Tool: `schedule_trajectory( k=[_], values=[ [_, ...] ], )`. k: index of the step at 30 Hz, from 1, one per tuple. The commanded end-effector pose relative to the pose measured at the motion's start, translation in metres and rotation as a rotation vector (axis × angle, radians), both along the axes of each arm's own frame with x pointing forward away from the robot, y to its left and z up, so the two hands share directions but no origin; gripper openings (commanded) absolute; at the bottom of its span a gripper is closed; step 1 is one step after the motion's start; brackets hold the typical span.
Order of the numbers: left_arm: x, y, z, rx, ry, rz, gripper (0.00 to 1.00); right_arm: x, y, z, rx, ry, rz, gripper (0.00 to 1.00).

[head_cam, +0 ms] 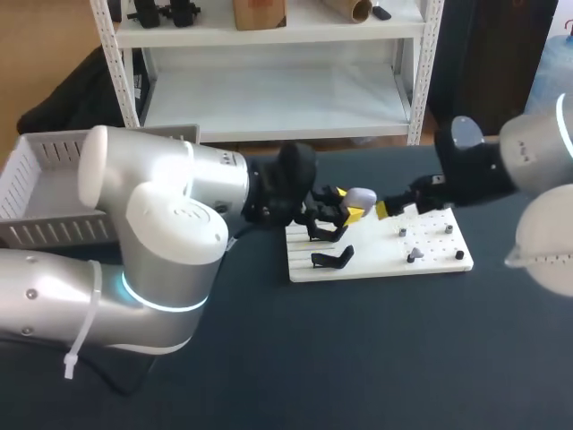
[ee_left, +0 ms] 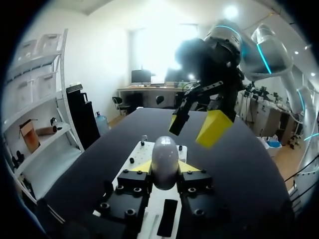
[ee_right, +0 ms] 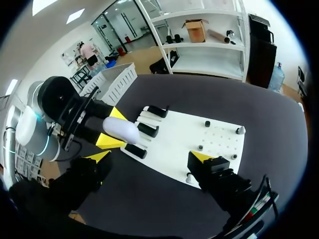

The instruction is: Pick up each earbud case from the left stands, insert the matching earbuds, close the lid, and place the case in the box.

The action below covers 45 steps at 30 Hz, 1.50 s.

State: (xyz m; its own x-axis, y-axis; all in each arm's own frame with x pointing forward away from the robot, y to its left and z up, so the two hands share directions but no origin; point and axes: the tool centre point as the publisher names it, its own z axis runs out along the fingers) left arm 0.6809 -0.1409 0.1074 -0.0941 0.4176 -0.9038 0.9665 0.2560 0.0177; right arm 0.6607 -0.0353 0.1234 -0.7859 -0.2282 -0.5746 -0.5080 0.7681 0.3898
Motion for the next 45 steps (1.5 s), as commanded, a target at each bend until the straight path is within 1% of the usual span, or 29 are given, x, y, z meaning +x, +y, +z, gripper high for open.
schedule_trajectory(
  k=[1, 10, 15, 18, 20, 23, 25, 26, 27, 28, 30, 31, 33, 35, 39, 41, 43, 44, 45],
  values=[
    [-0.001, -0.003, 0.001, -0.004, -0.006, -0.011, 0.0, 0.009, 0.004, -0.005, 0.024, 0.013, 0.023, 1.0],
    [-0.009, -0.002, 0.001, -0.019, -0.008, -0.027, 0.0, 0.015, 0.006, -0.005, 0.013, 0.016, 0.022, 1.0],
    [-0.011, 0.0, -0.002, -0.018, -0.006, -0.027, 0.0, 0.017, 0.006, 0.006, 0.011, -0.012, 0.021, 1.0],
    [-0.011, 0.002, -0.007, -0.018, 0.004, -0.021, 0.0, 0.017, 0.005, 0.011, 0.006, -0.031, 0.024, 1.0],
    [-0.011, 0.004, -0.009, -0.046, 0.013, -0.039, 0.0, 0.016, 0.002, 0.014, -0.015, -0.054, 0.027, 1.0],
    [-0.014, 0.011, -0.01, -0.114, 0.011, -0.094, 0.0, 0.016, -0.017, 0.015, -0.03, -0.096, -0.002, 1.0],
    [-0.016, 0.015, -0.01, -0.145, -0.008, -0.127, 0.0, 0.016, -0.031, 0.015, -0.084, -0.146, -0.006, 1.0],
    [-0.017, 0.017, -0.01, -0.149, -0.012, -0.136, 0.0, 0.017, -0.039, 0.014, -0.104, -0.159, -0.006, 1.0],
    [-0.019, 0.018, -0.01, -0.158, -0.024, -0.152, 0.0, 0.018, -0.044, 0.014, -0.115, -0.17, -0.01, 1.0],
    [-0.02, 0.02, -0.009, -0.172, -0.028, -0.165, 0.0, 0.019, -0.051, 0.013, -0.146, -0.174, -0.011, 1.0],
    [-0.024, 0.022, -0.006, -0.198, -0.056, -0.197, 0.0, 0.022, -0.06, 0.011, -0.216, -0.183, -0.004, 1.0],
    [-0.028, 0.025, -0.003, -0.234, -0.065, -0.222, 0.0, 0.024, -0.065, 0.009, -0.245, -0.179, -0.007, 1.0],
    [-0.031, 0.026, 0.0, -0.253, -0.079, -0.223, 0.0, 0.028, -0.071, 0.006, -0.289, -0.167, -0.009, 1.0],
    [-0.032, 0.029, 0.006, -0.289, -0.077, -0.226, 0.0, 0.033, -0.078, 0.0, -0.341, -0.148, -0.011, 1.0],
    [-0.033, 0.029, 0.021, -0.305, -0.09, -0.217, 0.0, 0.04, -0.087, -0.005, -0.415, -0.127, -0.021, 1.0],
    [-0.031, 0.029, 0.028, -0.323, -0.079, -0.206, 0.0, 0.044, -0.092, -0.007, -0.425, -0.113, -0.031, 1.0],
    [-0.031, 0.027, 0.039, -0.318, -0.092, -0.187, 0.0, 0.046, -0.096, -0.01, -0.464, -0.1, -0.039, 1.0],
    [-0.032, 0.026, 0.045, -0.328, -0.111, -0.202, 0.0, 0.046, -0.097, -0.011, -0.471, -0.088, -0.042, 1.0],
    [-0.031, 0.026, 0.05, -0.34, -0.102, -0.207, 0.0, 0.049, -0.102, -0.015, -0.483, -0.07, -0.052, 1.0]
  ],
)
